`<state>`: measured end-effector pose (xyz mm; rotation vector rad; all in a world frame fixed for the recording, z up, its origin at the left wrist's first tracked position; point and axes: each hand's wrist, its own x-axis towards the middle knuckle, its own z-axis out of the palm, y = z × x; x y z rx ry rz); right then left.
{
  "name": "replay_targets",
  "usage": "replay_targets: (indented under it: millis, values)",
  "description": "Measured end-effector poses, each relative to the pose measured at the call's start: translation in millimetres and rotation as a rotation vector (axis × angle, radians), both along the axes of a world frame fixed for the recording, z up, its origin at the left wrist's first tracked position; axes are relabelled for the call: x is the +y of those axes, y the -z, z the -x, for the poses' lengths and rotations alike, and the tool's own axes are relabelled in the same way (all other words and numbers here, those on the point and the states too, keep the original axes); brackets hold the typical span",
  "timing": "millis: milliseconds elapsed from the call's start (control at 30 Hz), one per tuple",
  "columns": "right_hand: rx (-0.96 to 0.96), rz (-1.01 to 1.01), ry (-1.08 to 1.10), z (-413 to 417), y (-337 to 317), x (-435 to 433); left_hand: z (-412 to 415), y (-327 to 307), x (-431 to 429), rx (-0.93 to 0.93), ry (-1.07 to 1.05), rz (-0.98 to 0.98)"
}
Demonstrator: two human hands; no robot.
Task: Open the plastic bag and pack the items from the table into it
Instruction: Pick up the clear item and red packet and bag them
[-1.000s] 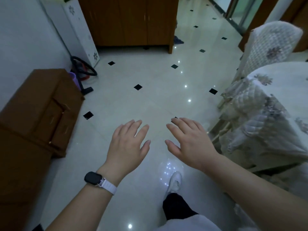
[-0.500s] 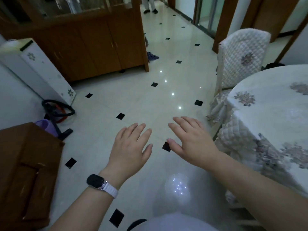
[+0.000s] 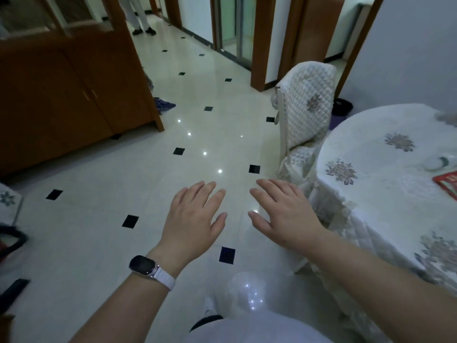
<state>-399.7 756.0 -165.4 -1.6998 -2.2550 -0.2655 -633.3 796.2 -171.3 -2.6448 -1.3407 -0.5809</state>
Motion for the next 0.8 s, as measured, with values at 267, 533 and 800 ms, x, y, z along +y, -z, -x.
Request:
replay_targets:
  millis: [267,533,800]
  values:
    - [-0.041,0.051,0.281,17,-17,92,18,0,154,-0.071,0.249,-0.039]
    - [-0.086,0.07,0.572,-34,-22,100,-67,-1,231,-0.111,0.505,-0.028]
    - [0.035,0.074,0.799,-126,15,115,-195,9,267,-0.044,0.727,0.018]
